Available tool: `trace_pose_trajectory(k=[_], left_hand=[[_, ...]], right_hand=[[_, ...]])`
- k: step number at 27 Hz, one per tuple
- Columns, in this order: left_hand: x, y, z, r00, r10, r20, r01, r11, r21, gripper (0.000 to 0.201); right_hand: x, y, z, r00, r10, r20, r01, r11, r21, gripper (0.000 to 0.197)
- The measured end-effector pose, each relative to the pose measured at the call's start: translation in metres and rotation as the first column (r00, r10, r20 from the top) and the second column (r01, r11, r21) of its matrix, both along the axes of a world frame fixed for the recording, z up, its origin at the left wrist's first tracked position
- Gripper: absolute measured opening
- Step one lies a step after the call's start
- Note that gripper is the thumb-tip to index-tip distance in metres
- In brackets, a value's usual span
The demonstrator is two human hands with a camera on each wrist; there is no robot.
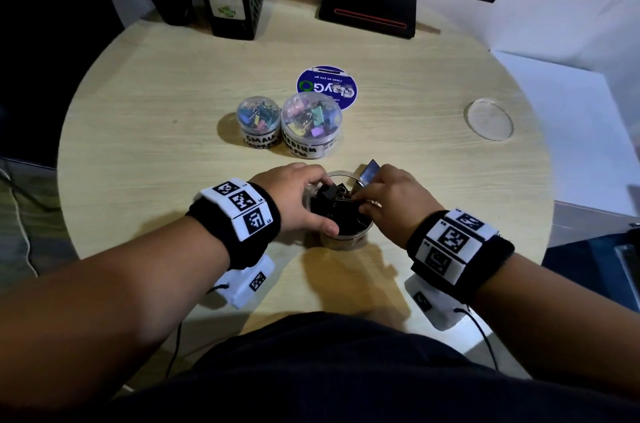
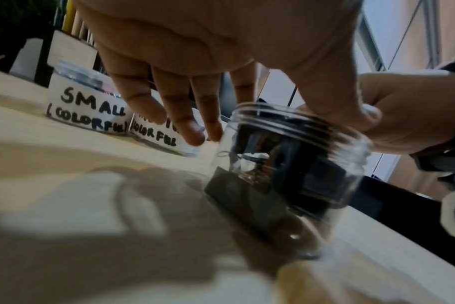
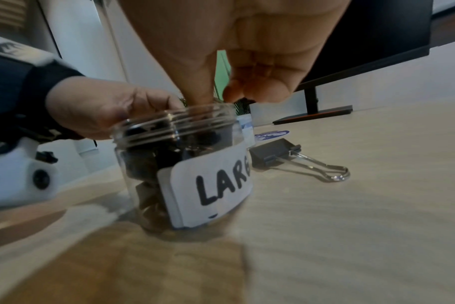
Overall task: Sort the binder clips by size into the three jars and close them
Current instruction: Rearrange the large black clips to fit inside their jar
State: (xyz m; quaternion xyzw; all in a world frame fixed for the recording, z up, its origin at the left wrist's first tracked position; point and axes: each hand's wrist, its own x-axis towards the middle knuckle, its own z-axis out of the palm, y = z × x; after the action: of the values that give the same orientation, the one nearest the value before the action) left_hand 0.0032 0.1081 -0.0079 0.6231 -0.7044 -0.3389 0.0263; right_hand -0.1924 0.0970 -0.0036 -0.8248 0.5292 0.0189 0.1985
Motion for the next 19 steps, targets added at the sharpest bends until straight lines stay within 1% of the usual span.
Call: trace_pose_trajectory(k=[3, 6, 7, 9, 10, 11, 12, 13, 14, 16, 17, 19], left_hand=[[0.0, 0.003, -0.004, 0.997, 0.007, -0.083, -0.01, 0.999, -0.034, 0.096], [0.001, 0.001, -0.005, 0.996, 0.015, -0.09, -0.019, 0.999, -0.045, 0.104], [0.001, 0.0, -0.006, 0.996, 0.011, -0.084, -0.015, 0.999, -0.047, 0.105], [0.002, -0.001, -0.007, 0.997, 0.001, -0.079, -0.006, 0.998, -0.056, 0.109], [0.002, -0.001, -0.007, 0.997, 0.001, -0.082, -0.006, 0.998, -0.061, 0.112], [0.002, 0.0, -0.007, 0.996, 0.003, -0.09, -0.01, 0.998, -0.068, 0.116], [0.001, 0.001, -0.006, 0.995, 0.006, -0.102, -0.014, 0.997, -0.079, 0.118], [0.001, 0.002, -0.005, 0.993, 0.003, -0.117, -0.014, 0.996, -0.093, 0.118], [0.001, 0.002, -0.005, 0.991, -0.009, -0.131, -0.005, 0.994, -0.105, 0.116], [0.001, 0.002, -0.005, 0.992, -0.061, -0.111, 0.047, 0.991, -0.121, 0.102], [0.001, 0.001, -0.005, 0.993, -0.093, -0.074, 0.083, 0.989, -0.124, 0.094], [0.001, -0.001, -0.004, 0.99, -0.14, -0.006, 0.138, 0.983, -0.12, 0.086]], right_hand=[[-0.003, 0.003, 0.0, 0.993, -0.06, 0.102, 0.069, 0.994, -0.084, 0.017], [-0.007, 0.002, 0.011, 0.947, -0.157, 0.28, 0.211, 0.962, -0.173, 0.012], [-0.008, 0.001, 0.016, 0.917, -0.207, 0.34, 0.266, 0.954, -0.136, 0.012], [-0.008, -0.001, 0.024, 0.839, -0.346, 0.42, 0.35, 0.934, 0.069, 0.013], [-0.006, -0.002, 0.025, 0.804, -0.404, 0.437, 0.366, 0.915, 0.172, 0.016], [-0.003, -0.002, 0.025, 0.784, -0.44, 0.437, 0.367, 0.897, 0.246, 0.02], [-0.001, -0.003, 0.022, 0.784, -0.457, 0.42, 0.362, 0.887, 0.288, 0.024], [0.001, -0.003, 0.019, 0.802, -0.457, 0.385, 0.357, 0.883, 0.303, 0.025], [0.005, -0.002, 0.015, 0.837, -0.435, 0.331, 0.348, 0.891, 0.292, 0.023], [0.009, -0.001, 0.01, 0.932, -0.321, 0.169, 0.292, 0.94, 0.177, 0.011], [0.011, 0.0, 0.009, 0.96, -0.262, 0.1, 0.252, 0.962, 0.103, 0.008], [0.014, 0.002, 0.007, 0.984, -0.177, 0.019, 0.177, 0.984, -0.002, 0.017]])
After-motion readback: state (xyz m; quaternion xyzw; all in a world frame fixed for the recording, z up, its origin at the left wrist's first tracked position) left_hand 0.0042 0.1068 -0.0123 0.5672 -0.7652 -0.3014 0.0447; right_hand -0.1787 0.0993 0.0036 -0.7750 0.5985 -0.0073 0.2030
